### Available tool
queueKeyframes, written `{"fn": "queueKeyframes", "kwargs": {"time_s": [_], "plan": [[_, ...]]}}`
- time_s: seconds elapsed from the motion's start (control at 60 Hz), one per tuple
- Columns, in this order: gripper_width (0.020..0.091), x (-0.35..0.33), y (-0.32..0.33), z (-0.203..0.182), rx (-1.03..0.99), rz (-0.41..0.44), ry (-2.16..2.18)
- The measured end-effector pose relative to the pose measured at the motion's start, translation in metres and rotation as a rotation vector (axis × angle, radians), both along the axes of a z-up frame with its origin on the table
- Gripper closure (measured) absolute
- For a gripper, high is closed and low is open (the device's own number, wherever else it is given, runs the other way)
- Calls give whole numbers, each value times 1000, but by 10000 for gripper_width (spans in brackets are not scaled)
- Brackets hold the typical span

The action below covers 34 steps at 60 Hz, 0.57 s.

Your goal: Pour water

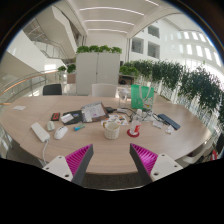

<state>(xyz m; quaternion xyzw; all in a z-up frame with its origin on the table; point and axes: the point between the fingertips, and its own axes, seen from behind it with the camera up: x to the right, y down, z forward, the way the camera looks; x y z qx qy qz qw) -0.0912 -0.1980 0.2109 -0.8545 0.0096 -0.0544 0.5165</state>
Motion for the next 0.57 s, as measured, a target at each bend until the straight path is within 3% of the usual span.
{"fn": "queueKeyframes", "kwargs": {"time_s": [0.283, 0.567], "plan": [[270, -80, -93, 57, 34, 46, 2], [274, -53, -115, 58, 8, 21, 79]]}}
